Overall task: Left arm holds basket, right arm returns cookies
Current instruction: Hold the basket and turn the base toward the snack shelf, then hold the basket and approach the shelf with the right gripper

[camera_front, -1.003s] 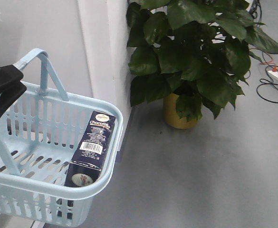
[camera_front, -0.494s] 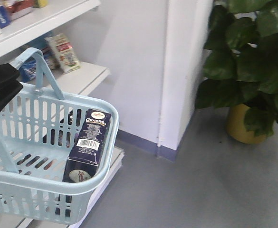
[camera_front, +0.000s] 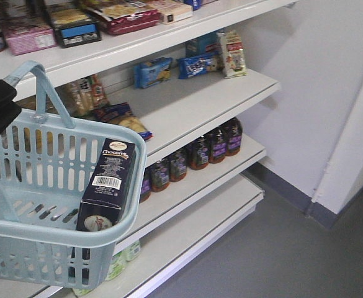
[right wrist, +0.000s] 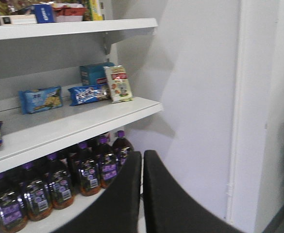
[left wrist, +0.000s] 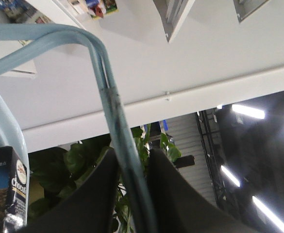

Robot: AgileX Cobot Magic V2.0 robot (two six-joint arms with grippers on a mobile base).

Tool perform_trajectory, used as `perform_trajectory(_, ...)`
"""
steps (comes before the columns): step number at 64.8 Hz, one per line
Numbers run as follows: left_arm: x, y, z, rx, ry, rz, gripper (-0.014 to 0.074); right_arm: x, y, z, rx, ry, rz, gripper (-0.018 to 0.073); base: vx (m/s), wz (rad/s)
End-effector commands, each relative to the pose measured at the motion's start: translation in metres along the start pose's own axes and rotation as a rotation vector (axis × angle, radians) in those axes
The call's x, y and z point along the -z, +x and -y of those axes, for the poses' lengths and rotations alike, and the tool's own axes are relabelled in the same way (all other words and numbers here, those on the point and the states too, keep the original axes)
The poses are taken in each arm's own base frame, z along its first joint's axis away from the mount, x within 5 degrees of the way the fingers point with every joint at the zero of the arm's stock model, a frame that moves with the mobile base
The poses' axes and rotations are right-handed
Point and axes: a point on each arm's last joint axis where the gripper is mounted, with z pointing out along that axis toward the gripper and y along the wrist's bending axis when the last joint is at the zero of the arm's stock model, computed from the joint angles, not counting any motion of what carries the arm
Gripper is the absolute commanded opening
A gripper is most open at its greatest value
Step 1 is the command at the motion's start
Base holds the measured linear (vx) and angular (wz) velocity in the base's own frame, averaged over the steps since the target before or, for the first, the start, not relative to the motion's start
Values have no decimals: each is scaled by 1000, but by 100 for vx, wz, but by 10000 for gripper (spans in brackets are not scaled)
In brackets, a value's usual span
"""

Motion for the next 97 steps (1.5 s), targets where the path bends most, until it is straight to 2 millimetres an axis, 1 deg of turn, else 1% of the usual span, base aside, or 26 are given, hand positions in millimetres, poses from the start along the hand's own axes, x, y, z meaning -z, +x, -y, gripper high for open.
perform_trajectory(1, 3, 1, 15, 41, 60, -18, -6, 1, -7, 0, 9, 4, 87, -8, -15, 59)
perform_trajectory(28, 3, 1, 15, 41, 60, -18, -6, 1, -7, 0, 9, 4, 87, -8, -12, 52)
perform_trajectory(67, 3, 1, 15, 41, 61, -19, -6, 1, -7, -1, 8, -8, 87, -8, -3, 64)
perform_trajectory(97, 3, 1, 15, 41, 61, -18, -6, 1, -7, -1, 8, -8, 87, -8, 9, 25)
